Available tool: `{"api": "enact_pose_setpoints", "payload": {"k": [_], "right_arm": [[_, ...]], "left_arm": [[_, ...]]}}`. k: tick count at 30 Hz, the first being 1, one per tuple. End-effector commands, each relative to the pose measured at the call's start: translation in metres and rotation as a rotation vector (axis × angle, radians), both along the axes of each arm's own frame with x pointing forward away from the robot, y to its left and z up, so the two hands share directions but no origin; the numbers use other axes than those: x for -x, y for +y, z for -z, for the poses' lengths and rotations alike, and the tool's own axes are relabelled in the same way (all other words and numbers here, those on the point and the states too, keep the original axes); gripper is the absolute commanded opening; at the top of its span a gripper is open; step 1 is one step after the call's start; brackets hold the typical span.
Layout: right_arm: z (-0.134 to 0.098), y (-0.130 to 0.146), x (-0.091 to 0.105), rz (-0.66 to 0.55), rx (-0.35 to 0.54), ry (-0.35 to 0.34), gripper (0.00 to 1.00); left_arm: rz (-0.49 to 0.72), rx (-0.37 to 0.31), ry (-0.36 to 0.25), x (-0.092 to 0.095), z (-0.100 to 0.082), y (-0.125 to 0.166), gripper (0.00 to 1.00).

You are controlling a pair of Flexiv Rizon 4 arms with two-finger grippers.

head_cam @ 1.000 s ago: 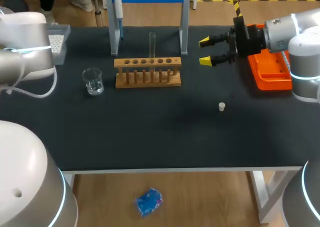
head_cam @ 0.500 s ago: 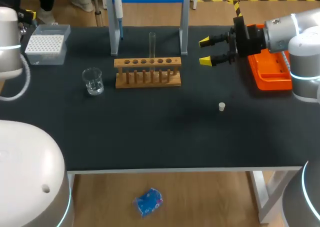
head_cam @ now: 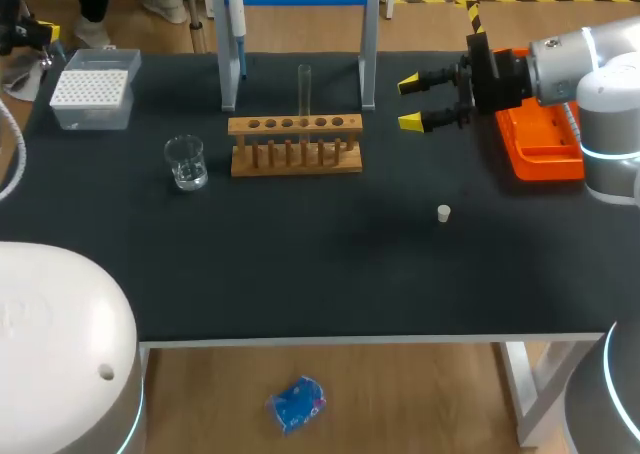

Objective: Invert the test tube, pick up the pipette, mount the tip to pipette, aspirate from beaker and dispense into the tube, eject the tip, return the pipette, and cap with the stopper.

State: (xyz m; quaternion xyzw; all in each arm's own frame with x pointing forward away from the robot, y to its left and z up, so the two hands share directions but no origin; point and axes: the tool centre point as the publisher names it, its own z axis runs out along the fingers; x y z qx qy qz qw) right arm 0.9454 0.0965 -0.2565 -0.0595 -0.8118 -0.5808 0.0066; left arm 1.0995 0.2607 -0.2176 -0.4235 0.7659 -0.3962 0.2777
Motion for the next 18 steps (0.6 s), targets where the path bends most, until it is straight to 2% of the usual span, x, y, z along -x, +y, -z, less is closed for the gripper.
{"api": "enact_pose_setpoints", "payload": {"k": [1, 8, 12, 18], "right_arm": [[0.000, 0.000, 0.000, 0.001, 0.000, 0.000, 1.00], [0.000, 0.000, 0.000, 0.001, 0.000, 0.000, 1.00], [0.000, 0.000, 0.000, 0.001, 0.000, 0.000, 1.00], [0.000, 0.000, 0.000, 0.001, 0.000, 0.000, 1.00]], "left_arm": [[0.084, -0.035, 0.032, 0.010, -0.008, -0.010, 0.00], [0.226, -0.060, 0.068, 0.063, -0.019, -0.041, 0.00], [0.284, -0.048, 0.079, 0.094, -0.022, -0.055, 0.00], [0.352, -0.006, 0.047, 0.139, -0.037, -0.077, 0.00]]}}
